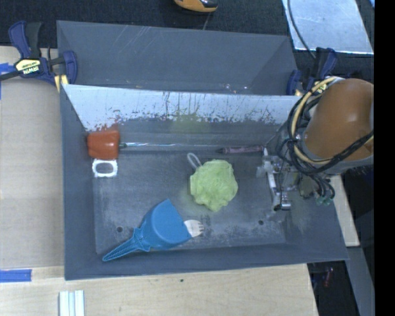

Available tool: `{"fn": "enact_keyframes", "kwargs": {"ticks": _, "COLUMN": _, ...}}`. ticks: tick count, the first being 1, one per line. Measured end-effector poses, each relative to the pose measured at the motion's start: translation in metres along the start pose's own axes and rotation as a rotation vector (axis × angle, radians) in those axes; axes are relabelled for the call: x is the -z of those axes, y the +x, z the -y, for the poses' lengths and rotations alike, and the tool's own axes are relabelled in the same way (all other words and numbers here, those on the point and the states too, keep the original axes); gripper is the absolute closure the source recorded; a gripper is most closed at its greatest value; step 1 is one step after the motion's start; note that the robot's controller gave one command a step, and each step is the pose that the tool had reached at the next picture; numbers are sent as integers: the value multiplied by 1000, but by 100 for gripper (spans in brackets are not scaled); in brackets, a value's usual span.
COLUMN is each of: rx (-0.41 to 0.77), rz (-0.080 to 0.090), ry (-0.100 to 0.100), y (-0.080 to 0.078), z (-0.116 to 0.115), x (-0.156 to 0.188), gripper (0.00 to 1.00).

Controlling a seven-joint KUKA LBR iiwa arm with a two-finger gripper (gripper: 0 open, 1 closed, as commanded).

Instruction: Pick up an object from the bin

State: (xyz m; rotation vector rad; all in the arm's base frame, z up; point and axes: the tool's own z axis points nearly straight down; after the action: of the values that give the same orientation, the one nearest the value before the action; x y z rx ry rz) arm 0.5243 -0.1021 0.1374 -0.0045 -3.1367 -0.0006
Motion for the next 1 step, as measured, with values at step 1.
{"fn": "enact_keyframes", "kwargs": {"ticks": 1, "rx": 3, "rz": 8, "ry": 1, "y": -2, "z": 0, "x": 5, "gripper": 0}}
